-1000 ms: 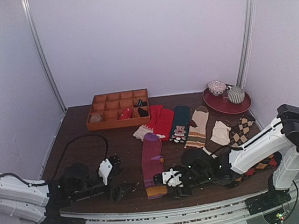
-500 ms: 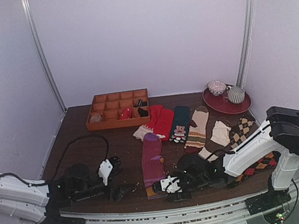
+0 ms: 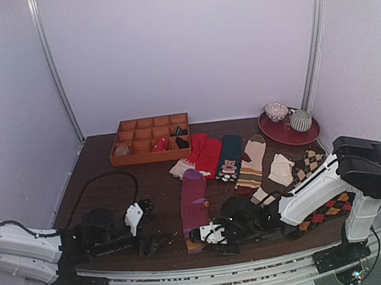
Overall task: Roll the socks
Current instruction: Roll a pair of socks at the center of the board.
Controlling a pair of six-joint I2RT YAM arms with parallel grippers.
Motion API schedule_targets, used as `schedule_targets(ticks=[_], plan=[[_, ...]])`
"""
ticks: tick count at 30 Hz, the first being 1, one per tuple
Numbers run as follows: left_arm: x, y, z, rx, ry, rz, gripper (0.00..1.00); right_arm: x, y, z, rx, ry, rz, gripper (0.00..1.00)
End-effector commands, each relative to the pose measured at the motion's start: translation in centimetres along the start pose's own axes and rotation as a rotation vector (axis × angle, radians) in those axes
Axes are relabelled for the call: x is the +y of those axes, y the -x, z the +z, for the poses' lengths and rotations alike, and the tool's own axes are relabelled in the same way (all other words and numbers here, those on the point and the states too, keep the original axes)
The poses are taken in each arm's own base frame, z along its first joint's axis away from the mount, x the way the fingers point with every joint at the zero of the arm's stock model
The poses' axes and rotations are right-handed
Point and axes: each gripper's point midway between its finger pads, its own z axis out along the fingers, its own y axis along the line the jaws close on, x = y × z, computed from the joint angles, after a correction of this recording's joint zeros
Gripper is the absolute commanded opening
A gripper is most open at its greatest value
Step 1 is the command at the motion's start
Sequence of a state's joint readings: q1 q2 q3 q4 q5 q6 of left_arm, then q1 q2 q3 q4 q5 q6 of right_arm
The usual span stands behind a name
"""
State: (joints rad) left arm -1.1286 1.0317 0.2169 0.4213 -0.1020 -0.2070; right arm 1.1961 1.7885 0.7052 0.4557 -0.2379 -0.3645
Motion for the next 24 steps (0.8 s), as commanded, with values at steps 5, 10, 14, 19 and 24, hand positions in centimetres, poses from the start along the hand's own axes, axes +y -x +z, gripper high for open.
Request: schedule_targets(ticks=[5, 10, 14, 19, 24], plan=[[-1.0, 1.7, -0.5, -0.065, -0.059, 0.019, 0.75, 3.0, -3.6, 0.6, 0.204, 0.262, 0.461, 0.08], [-2.8, 2.6, -0.8, -0.117, -0.156, 0.025, 0.72, 4.6, -3.2, 0.4, 0.268, 0.41, 0.783, 0.03], [-3.7, 1.5, -1.2, -0.125, -0.217, 0.019, 0.69, 4.0, -3.0, 0.0, 0.228, 0.491, 0.991, 0.0], [-5.1, 1.2, -1.5, -0.152, -0.298, 0.031, 0.75, 3.2, -3.5, 0.0, 0.226, 0.511, 1.061, 0.0], [-7.1, 0.0, 0.2, -0.098, -0.379, 0.077, 0.77, 3.2, -4.3, 0.0, 0.271, 0.498, 1.042, 0.0]])
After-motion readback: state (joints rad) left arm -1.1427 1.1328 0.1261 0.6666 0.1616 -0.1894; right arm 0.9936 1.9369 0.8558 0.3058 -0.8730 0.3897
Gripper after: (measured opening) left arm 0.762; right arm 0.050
